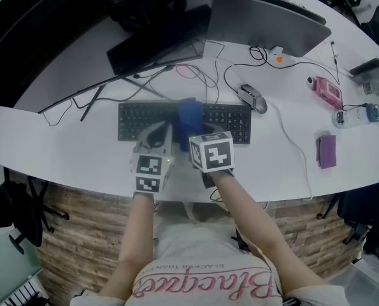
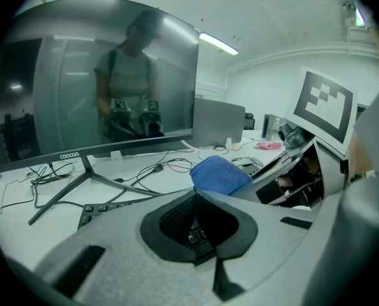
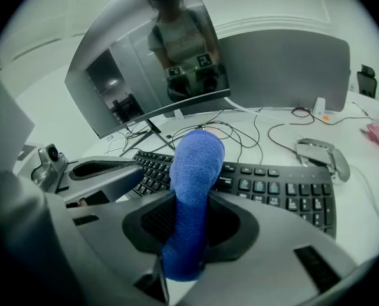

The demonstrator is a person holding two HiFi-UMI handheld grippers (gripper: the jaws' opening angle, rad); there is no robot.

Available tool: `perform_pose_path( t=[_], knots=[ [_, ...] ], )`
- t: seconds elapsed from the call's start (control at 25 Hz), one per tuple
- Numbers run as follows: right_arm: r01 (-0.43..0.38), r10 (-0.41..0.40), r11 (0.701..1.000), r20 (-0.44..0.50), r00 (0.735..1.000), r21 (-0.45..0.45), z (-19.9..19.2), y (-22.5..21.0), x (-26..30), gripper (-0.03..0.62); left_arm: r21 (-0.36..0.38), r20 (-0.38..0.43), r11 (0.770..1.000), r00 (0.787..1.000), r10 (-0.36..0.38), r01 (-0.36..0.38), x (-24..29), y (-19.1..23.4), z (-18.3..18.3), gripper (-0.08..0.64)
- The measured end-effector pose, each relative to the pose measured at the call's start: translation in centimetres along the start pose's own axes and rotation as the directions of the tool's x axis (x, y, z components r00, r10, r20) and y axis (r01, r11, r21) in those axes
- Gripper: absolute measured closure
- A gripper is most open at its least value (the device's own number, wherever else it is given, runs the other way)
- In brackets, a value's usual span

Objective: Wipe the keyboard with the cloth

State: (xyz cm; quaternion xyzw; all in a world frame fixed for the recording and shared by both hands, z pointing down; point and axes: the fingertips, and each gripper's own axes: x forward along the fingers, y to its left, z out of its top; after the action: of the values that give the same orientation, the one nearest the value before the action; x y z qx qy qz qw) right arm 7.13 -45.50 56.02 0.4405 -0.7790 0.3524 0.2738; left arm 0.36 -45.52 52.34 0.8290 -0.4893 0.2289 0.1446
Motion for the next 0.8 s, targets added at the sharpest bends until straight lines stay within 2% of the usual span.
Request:
perform_pose_path(
  t=[0.8],
  knots=[
    [0.034, -0.034, 0.999, 0.009, 0.999, 0.03, -1.3, -7.6, -4.0, 0.494, 0.029, 0.001, 0.999, 0.999, -0.037, 0.037, 3.1, -7.1, 1.5, 0.555]
  ],
)
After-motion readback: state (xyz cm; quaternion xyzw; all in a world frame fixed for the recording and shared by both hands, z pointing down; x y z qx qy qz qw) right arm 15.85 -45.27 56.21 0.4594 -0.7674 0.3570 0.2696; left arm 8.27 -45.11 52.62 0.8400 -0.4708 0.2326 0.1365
